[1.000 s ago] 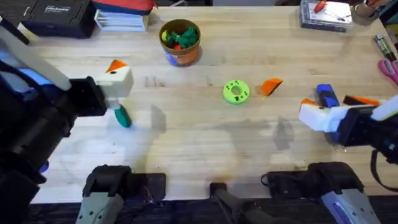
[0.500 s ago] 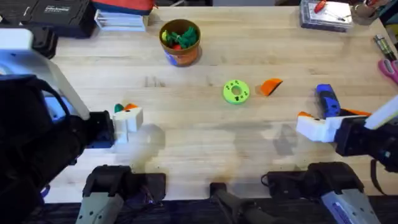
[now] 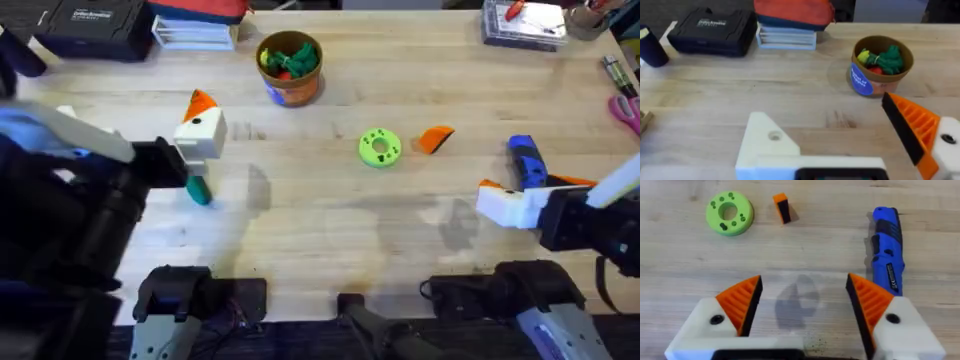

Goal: Pick up the gripper from the table and insert it into the empty holder that is missing its gripper. Then pick up a screw, insert it into the mounting hole, and use the screwdriver to tighten it. Finally, clean up the table by picking up the vegetable and placing it into the bucket.

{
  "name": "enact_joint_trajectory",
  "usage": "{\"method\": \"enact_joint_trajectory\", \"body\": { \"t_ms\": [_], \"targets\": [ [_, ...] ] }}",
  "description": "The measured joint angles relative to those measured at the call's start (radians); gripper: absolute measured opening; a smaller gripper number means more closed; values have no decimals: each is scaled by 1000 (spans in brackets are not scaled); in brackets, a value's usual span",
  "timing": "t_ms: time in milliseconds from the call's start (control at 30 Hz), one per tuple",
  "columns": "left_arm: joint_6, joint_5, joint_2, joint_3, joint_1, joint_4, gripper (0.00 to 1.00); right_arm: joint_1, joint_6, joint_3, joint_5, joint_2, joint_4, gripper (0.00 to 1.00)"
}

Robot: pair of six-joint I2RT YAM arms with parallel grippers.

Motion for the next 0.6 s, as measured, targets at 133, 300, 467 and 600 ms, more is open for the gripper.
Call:
{"method": "enact_joint_trajectory", "body": {
  "t_ms": [133, 300, 467, 600],
  "targets": [
    [0, 53, -105, -169, 0, 181, 986, 0, 0, 0, 0, 0, 0, 992],
    [0, 141, -248, -347, 0, 343, 986, 0, 0, 0, 0, 0, 0, 994],
    [-2, 241, -291, -473, 0, 519, 986, 0, 0, 0, 0, 0, 0, 994],
    [-3, 324, -291, -550, 0, 520, 986, 0, 0, 0, 0, 0, 0, 994]
  ]
}}
